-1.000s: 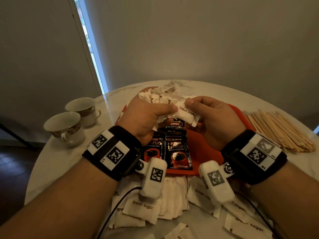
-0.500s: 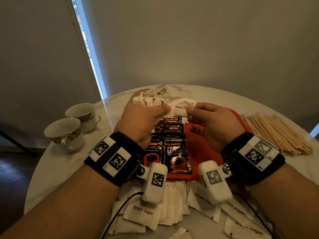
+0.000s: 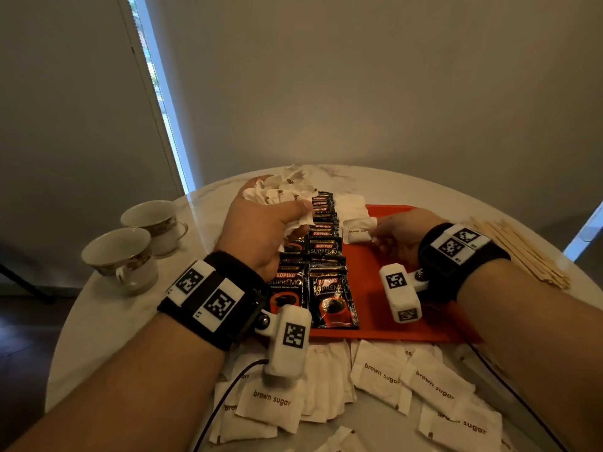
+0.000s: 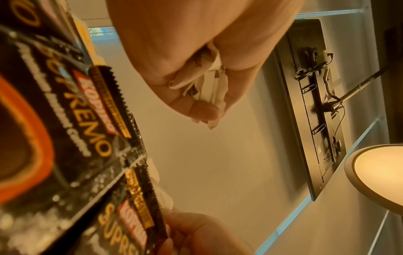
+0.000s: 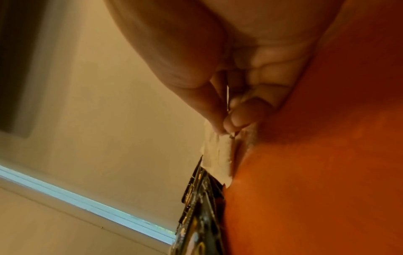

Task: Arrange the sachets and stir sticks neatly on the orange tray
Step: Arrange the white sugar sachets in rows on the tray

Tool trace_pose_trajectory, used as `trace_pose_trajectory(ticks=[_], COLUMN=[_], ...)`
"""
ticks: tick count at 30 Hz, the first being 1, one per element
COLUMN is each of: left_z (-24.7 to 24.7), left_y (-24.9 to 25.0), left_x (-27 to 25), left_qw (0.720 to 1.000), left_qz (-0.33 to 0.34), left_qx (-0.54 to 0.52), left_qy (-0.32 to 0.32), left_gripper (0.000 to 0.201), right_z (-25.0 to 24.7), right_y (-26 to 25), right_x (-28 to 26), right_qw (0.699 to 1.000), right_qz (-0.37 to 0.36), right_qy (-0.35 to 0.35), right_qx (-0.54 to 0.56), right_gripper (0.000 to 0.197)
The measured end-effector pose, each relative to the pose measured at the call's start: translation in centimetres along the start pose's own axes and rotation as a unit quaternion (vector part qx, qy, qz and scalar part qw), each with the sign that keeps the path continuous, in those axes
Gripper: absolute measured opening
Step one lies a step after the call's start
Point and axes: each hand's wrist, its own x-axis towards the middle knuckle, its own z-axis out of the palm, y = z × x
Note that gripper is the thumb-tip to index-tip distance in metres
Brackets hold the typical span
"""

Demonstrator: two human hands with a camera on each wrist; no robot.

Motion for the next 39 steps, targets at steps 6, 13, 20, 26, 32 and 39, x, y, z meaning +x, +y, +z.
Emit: trace_pose_trajectory(ticks=[6, 13, 20, 26, 32, 39], left_z=[-0.2, -0.1, 0.1, 0.5, 0.6, 0.7], left_y=[0.0, -0.2, 0.0, 0.3, 0.5, 0.6], left_x=[0.1, 0.2, -0.2, -1.5, -1.8, -1.3], left_qw=[1.0, 1.0, 0.998, 0.983, 0.98, 0.996], left_qz=[-0.014, -0.005, -0.054, -0.107, -0.105, -0.062], left_qx=[0.001, 0.018, 0.009, 0.074, 0.108, 0.038], left_qy=[0.004, -0.001, -0.013, -0.127, -0.131, -0.054], left_gripper=[0.054, 0.049, 0.033, 0.026, 0.027, 0.043], right_z=[0.3, 0.6, 1.1, 2.1, 2.5, 2.7], right_y=[-0.5, -0.2, -0.9, -1.0, -0.6, -0.5], right_x=[-0.5, -2.0, -3.2, -7.0, -7.4, -7.5], right_qw=[1.0, 0.999, 0.995, 0.946, 0.937, 0.912], right_qz=[-0.014, -0.016, -0.035, -0.174, -0.224, -0.2], right_qy=[-0.003, -0.027, -0.069, -0.222, -0.167, -0.199], right_qx=[-0.016, 0.033, 0.069, 0.159, 0.211, 0.299], right_gripper=[0.01, 0.01, 0.015, 0.03, 0.009, 0.017])
